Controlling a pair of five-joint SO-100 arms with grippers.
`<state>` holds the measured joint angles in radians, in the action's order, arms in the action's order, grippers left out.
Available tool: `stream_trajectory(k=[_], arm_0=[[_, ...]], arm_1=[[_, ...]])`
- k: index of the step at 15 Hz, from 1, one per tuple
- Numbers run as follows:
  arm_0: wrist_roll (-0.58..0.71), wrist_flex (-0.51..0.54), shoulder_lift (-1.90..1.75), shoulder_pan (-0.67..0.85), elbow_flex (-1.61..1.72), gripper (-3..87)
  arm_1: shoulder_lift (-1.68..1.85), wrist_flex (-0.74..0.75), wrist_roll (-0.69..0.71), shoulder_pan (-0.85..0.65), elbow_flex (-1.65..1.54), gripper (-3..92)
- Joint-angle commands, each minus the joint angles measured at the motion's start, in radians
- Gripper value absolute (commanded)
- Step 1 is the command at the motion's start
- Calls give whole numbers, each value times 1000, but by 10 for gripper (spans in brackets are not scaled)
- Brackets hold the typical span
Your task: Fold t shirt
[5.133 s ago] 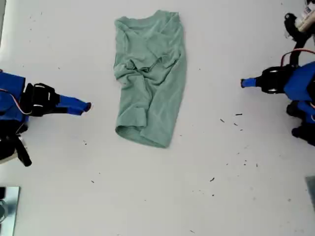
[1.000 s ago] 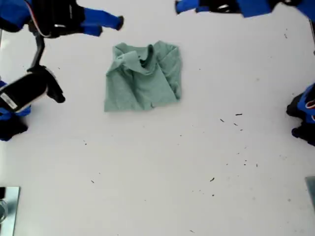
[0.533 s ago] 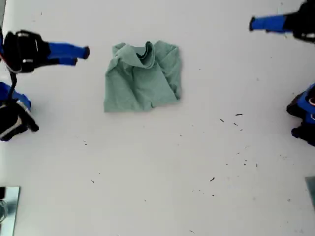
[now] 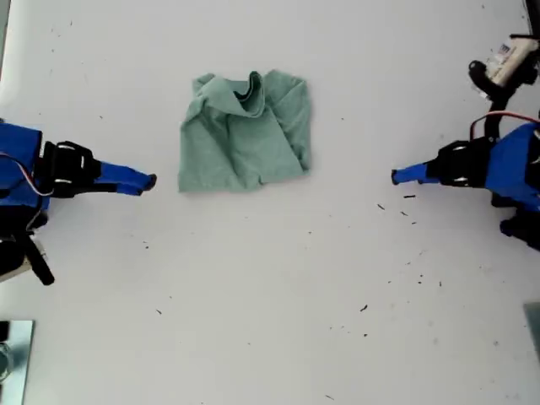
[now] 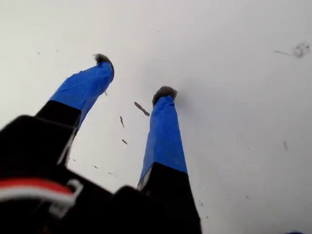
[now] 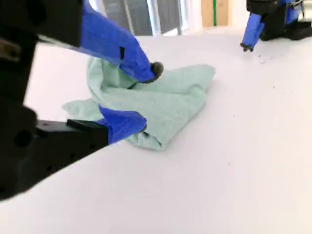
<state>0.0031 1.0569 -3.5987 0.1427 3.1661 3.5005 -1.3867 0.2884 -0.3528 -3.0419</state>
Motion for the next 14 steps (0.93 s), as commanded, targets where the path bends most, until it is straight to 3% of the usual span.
stream_trajectory(k=[1,3,6,8,9,10,12,14], arm_0=[[2,-20,-6,-32,72,63],[3,-20,-6,-52,72,58],[6,-18,-6,-55,72,52],[11,-18,-6,-51,72,42],[17,-18,-6,-52,72,40],[29,-18,-6,-44,72,37],[41,-18,-6,-25,72,17],[44,-18,-6,-12,72,15]], arm_1=[[6,29,8,17,-55,179],[6,29,55,-3,-55,170],[6,43,-12,-3,-48,148],[2,179,44,58,32,18],[-121,364,83,78,140,19],[-477,523,155,91,371,19],[-1200,640,341,132,957,19],[-1805,529,489,189,1637,19]])
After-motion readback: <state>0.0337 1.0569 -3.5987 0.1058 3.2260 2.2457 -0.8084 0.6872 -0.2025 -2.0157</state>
